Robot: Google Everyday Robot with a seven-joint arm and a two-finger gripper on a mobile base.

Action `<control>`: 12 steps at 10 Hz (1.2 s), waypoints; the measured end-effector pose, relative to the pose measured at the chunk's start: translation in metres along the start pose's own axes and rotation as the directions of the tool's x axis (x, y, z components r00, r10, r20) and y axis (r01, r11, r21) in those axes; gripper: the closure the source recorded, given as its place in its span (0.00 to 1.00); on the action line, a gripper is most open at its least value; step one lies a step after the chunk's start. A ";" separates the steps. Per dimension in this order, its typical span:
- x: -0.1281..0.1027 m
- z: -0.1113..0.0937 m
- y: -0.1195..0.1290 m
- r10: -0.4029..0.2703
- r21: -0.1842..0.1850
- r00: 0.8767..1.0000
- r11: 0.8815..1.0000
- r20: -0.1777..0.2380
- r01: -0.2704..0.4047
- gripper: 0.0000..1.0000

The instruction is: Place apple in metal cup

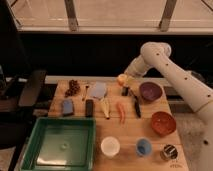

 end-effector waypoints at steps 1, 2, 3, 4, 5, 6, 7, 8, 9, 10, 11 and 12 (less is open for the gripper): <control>0.003 -0.015 0.016 0.009 -0.009 1.000 1.000 -0.023 -0.009 1.00; 0.005 -0.033 0.036 0.018 -0.019 0.999 1.000 -0.048 -0.019 1.00; 0.010 -0.056 0.059 0.037 -0.030 0.997 0.999 -0.071 -0.040 1.00; 0.017 -0.068 0.072 0.054 -0.035 0.995 0.998 -0.083 -0.057 1.00; 0.019 -0.074 0.080 0.061 -0.038 0.994 0.997 -0.089 -0.064 1.00; 0.018 -0.074 0.081 0.060 -0.039 0.994 0.997 -0.090 -0.064 1.00; 0.016 -0.074 0.080 0.057 -0.040 0.994 0.997 -0.088 -0.061 1.00; 0.019 -0.075 0.080 0.061 -0.038 0.994 0.997 -0.089 -0.065 1.00; 0.018 -0.075 0.080 0.061 -0.038 0.994 0.997 -0.089 -0.064 1.00; 0.016 -0.074 0.079 0.057 -0.040 0.995 0.997 -0.088 -0.061 1.00; 0.016 -0.073 0.079 0.055 -0.042 0.995 0.997 -0.086 -0.059 1.00; 0.016 -0.072 0.078 0.029 -0.049 0.998 0.998 -0.064 -0.032 1.00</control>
